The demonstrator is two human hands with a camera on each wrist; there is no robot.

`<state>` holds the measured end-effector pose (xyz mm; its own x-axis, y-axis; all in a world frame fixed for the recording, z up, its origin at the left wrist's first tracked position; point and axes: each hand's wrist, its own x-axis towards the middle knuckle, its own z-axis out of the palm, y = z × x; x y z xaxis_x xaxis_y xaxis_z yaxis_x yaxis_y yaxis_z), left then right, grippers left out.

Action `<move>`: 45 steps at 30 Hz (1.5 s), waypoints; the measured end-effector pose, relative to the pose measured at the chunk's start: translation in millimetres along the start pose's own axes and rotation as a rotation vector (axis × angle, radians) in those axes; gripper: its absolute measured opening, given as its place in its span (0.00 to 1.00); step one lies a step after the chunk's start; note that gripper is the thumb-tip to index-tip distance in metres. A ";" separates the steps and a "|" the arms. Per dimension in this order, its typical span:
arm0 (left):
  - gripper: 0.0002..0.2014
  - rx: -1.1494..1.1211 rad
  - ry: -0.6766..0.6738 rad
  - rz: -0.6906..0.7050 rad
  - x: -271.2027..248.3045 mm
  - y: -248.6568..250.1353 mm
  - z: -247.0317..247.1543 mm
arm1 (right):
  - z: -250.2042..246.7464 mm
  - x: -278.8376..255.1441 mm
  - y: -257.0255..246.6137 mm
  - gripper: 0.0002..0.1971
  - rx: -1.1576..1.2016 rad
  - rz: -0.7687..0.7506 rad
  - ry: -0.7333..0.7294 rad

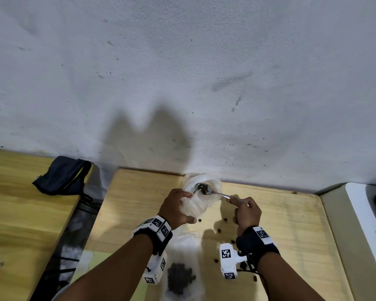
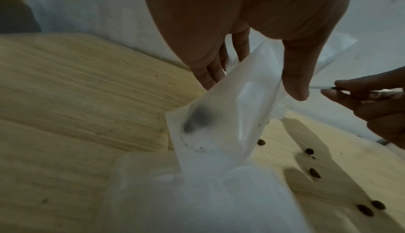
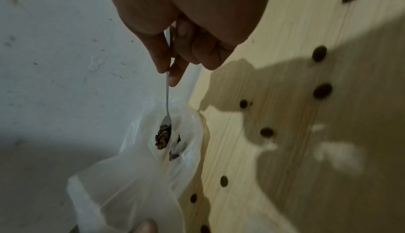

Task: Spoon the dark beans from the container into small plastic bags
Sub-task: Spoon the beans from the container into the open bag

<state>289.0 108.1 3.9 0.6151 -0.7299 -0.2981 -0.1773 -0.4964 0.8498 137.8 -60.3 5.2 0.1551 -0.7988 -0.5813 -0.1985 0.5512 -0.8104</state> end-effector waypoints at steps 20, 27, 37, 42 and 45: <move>0.35 0.025 0.046 -0.102 5.0 13.5 15.2 | -16.9 -27.6 -62.9 0.19 -0.277 -0.545 -0.311; 0.35 -0.007 0.082 -0.110 3.2 13.9 12.2 | -14.6 -22.3 -58.2 0.19 -0.207 -0.520 -0.241; 0.40 -0.046 0.012 -0.091 -6.0 15.4 13.0 | 15.1 -8.6 -18.9 0.12 -0.252 -0.003 -0.050; 0.40 -0.083 0.044 -0.088 -15.5 15.1 8.0 | 24.9 -9.1 -5.4 0.16 -0.325 0.076 -0.092; 0.38 -0.092 0.070 -0.069 -22.2 13.2 2.8 | 17.6 -15.5 -14.5 0.21 -0.521 0.063 -0.118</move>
<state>270.9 116.4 20.5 0.6762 -0.6594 -0.3286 -0.0633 -0.4964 0.8658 155.2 -51.7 24.6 0.2296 -0.7190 -0.6560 -0.6601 0.3803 -0.6478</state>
